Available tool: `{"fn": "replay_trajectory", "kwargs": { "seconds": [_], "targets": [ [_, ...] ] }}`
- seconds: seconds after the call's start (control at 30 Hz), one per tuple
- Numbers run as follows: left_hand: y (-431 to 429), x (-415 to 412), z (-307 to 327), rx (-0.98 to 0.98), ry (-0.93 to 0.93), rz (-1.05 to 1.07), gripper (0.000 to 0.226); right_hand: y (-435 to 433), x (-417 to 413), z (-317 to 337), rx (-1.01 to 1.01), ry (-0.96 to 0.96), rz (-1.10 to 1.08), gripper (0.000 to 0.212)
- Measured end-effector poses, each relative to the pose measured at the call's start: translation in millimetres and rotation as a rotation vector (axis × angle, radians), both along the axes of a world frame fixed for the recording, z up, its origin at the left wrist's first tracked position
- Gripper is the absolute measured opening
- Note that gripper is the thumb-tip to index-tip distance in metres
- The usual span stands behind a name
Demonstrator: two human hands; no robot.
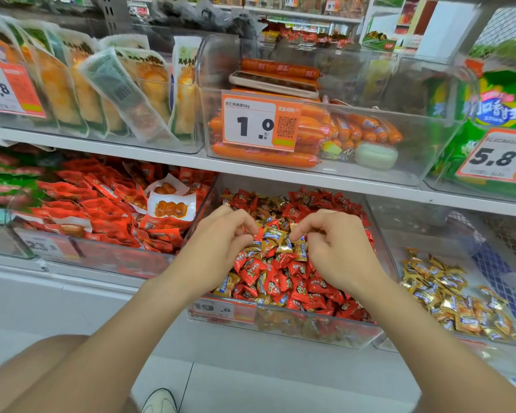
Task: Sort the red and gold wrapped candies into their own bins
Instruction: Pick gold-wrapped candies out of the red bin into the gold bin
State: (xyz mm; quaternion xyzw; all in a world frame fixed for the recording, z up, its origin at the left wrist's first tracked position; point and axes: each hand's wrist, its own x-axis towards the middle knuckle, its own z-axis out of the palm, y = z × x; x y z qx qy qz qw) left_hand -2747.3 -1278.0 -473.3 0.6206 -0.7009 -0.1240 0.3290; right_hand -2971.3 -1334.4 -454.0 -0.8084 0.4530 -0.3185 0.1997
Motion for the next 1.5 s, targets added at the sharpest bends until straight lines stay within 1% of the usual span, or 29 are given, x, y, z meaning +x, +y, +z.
{"fn": "replay_trajectory", "kwargs": {
  "seconds": [0.07, 0.13, 0.17, 0.23, 0.3, 0.37, 0.4, 0.43, 0.53, 0.57, 0.63, 0.7, 0.77, 0.87, 1.03, 1.13, 1.2, 1.23, 1.37, 1.43, 1.5],
  "targets": [
    [-2, 1, -3, 0.024, -0.021, 0.023, 0.018, -2, 7, -1, -0.054, 0.029, -0.016, 0.032],
    [-3, 3, -4, 0.023, -0.036, 0.027, 0.021, -6, 10, -1, -0.134, 0.142, 0.003, 0.022],
    [-4, 4, -4, 0.009, -0.042, 0.028, 0.022, -8, 10, -1, -0.154, 0.236, 0.039, 0.024],
    [-6, 6, -3, -0.013, -0.08, 0.03, 0.02, -12, 10, 0, -0.161, 0.432, 0.117, 0.037],
    [-8, 7, -5, -0.012, -0.118, 0.044, 0.018, -15, 11, 1, -0.168, 0.558, 0.167, 0.045],
    [-11, 8, -8, 0.026, -0.154, 0.075, 0.025, -17, 15, -2, -0.202, 0.607, 0.191, 0.042],
    [-11, 8, -9, 0.044, -0.172, 0.084, 0.029, -17, 18, -5, -0.228, 0.618, 0.183, 0.038],
    [-11, 8, -10, 0.07, -0.184, 0.091, 0.032, -17, 21, -7, -0.246, 0.635, 0.161, 0.038],
    [-10, 5, -15, 0.186, -0.214, 0.116, 0.038, -19, 31, -19, -0.294, 0.684, 0.098, 0.062],
    [-9, 4, -17, 0.218, -0.27, 0.123, 0.042, -20, 34, -22, -0.297, 0.68, 0.092, 0.064],
    [-10, 4, -21, 0.273, -0.388, 0.114, 0.048, -22, 38, -23, -0.272, 0.647, 0.109, 0.056],
    [-12, 4, -19, 0.307, -0.399, 0.085, 0.055, -23, 38, -21, -0.235, 0.589, 0.137, 0.041],
    [-12, 4, -17, 0.321, -0.37, 0.062, 0.059, -23, 36, -17, -0.196, 0.511, 0.139, 0.032],
    [-9, 2, -18, 0.315, -0.316, 0.043, 0.048, -23, 27, -12, -0.07, 0.343, 0.132, 0.028],
    [-9, -2, -17, 0.312, -0.157, 0.025, 0.029, -21, 13, 1, 0.12, 0.099, 0.076, 0.016],
    [-9, 2, -14, 0.322, -0.074, -0.013, 0.021, -20, 8, 5, 0.313, -0.038, 0.038, 0.014],
    [-7, 2, -14, 0.306, -0.059, -0.03, 0.015, -16, 6, 8, 0.441, -0.148, 0.031, 0.019],
    [-6, 2, -14, 0.292, -0.059, -0.033, 0.013, -14, 5, 11, 0.474, -0.182, 0.021, 0.021],
    [-5, -5, -17, 0.234, -0.082, -0.01, 0.009, -5, 2, 20, 0.515, -0.275, 0.038, 0.025],
    [-5, -10, -17, 0.205, -0.087, 0.007, 0.011, -6, 1, 19, 0.488, -0.315, 0.025, 0.027],
    [-6, -14, -15, 0.187, -0.083, 0.01, 0.012, -9, -1, 15, 0.429, -0.296, -0.014, 0.031]
  ]
}}
